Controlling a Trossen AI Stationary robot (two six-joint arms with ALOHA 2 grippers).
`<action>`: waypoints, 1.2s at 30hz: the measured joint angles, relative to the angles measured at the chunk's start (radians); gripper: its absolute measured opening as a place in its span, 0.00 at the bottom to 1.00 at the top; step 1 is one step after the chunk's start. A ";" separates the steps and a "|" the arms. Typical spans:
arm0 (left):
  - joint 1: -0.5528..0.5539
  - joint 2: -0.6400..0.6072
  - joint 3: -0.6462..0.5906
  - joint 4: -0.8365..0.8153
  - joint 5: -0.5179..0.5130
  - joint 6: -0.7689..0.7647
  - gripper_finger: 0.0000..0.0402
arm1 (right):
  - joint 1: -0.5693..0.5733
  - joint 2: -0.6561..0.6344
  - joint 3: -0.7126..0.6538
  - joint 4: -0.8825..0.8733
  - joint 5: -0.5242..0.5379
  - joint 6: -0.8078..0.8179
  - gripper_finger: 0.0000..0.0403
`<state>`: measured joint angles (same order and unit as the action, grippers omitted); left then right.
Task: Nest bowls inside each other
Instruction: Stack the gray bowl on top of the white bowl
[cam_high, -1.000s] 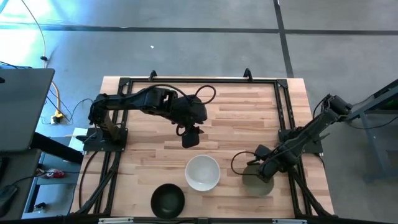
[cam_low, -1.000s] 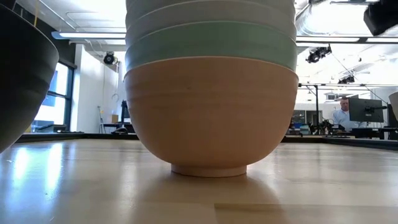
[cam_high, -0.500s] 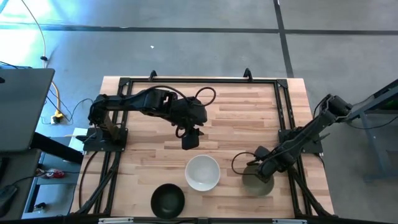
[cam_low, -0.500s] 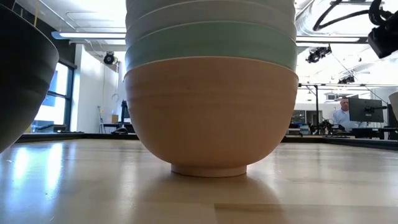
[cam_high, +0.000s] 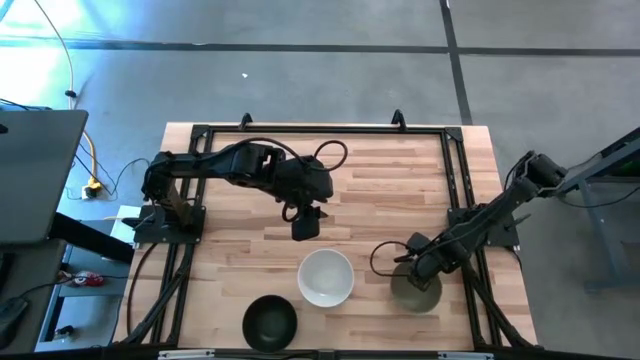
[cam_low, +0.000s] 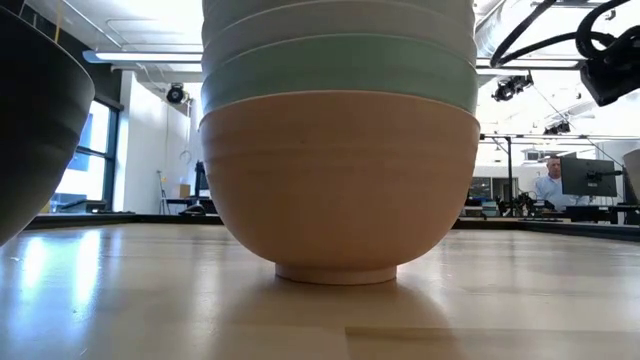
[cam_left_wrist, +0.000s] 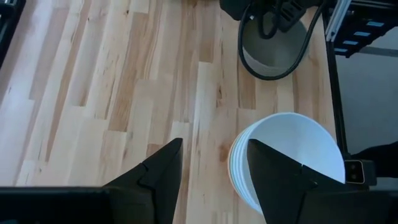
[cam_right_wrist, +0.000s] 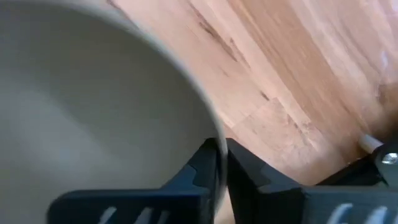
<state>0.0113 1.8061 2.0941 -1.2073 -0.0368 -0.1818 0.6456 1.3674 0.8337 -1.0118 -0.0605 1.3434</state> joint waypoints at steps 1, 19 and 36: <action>0.000 0.000 0.000 0.000 0.000 0.007 0.42 | 0.000 -0.001 0.000 0.007 -0.001 -0.002 0.02; 0.005 -0.032 -0.001 -0.261 -0.087 0.191 0.42 | -0.083 -0.001 0.170 -0.020 -0.027 -0.033 0.00; 0.089 -0.479 -0.527 -0.020 -0.108 0.144 0.42 | -0.186 0.000 0.561 -0.333 -0.029 -0.043 0.00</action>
<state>0.0998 1.3270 1.5670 -1.2277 -0.1445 -0.0381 0.4593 1.3671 1.3948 -1.3448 -0.0898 1.3008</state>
